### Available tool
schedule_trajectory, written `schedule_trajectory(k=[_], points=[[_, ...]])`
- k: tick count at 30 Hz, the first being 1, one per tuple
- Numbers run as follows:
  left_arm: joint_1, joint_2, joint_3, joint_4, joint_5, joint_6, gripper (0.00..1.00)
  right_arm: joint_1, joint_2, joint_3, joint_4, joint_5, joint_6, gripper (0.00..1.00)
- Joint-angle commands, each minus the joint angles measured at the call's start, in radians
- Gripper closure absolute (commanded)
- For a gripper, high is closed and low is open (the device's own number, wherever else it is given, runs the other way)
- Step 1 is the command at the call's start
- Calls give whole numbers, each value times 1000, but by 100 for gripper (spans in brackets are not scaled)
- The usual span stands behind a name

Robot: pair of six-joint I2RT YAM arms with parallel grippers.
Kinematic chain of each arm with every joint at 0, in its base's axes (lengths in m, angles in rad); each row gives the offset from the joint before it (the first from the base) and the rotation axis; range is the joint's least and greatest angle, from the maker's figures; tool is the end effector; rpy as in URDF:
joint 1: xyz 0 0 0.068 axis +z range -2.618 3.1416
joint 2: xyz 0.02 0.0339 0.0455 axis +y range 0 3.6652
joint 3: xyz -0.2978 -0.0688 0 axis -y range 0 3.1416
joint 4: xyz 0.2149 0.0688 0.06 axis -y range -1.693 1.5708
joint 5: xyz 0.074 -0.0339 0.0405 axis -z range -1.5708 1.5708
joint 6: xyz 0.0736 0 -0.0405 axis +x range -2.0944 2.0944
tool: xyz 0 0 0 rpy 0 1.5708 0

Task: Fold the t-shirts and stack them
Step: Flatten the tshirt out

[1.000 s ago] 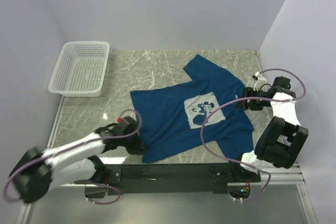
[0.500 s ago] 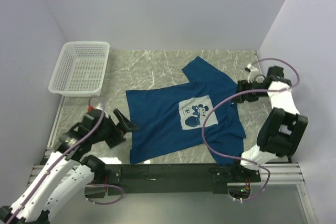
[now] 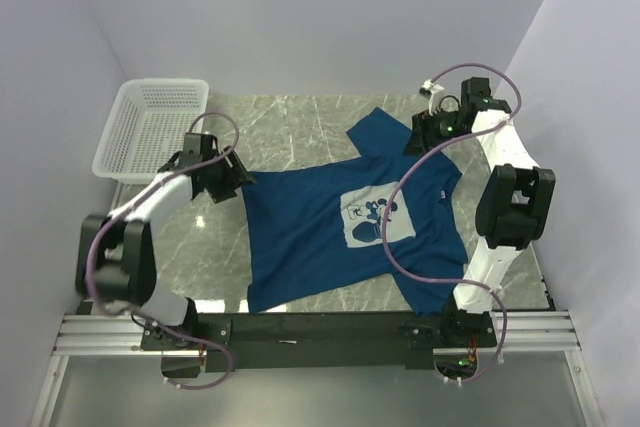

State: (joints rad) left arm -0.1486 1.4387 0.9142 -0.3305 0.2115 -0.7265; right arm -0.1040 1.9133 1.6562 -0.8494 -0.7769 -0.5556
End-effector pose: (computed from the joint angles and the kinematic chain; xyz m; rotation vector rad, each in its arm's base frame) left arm 0.2871 -0.0586 0.2429 -0.6186 2.4299 -0.6379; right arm 0.4029 0.0098 0.2843 -0.7529 2.2550 0.7350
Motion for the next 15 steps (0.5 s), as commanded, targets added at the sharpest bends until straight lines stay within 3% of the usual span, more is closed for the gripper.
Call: schedule_trajectory(k=[1,3,4,5,7,8,9,10,11,12,13,15], points=[[35,122,130,70,25,157,31,6,-69,-56,119,1,-12,27],[55,167,179,58,14,176,31,24,-123,-138,203,66,-3,25],[60,193,189,54,11,183,31,26,-146,-179,339,91,8,23],[66,203,196,45,11,183,31,29,-189,-218,430,117,78,13],[73,198,201,47,26,182,30,27,-183,-260,652,246,265,12],[73,187,196,51,29,180,30,24,-84,-207,617,248,333,11],[73,174,180,54,38,179,29,26,3,32,524,237,339,18],[73,136,169,59,57,176,29,26,106,189,267,225,348,28],[73,114,157,62,66,174,29,23,313,355,137,226,361,45],[73,89,131,56,72,177,28,21,398,604,46,241,387,48],[73,37,120,48,75,183,28,15,458,678,-36,263,410,48],[76,-23,71,39,86,187,26,12,509,674,-10,349,453,47]])
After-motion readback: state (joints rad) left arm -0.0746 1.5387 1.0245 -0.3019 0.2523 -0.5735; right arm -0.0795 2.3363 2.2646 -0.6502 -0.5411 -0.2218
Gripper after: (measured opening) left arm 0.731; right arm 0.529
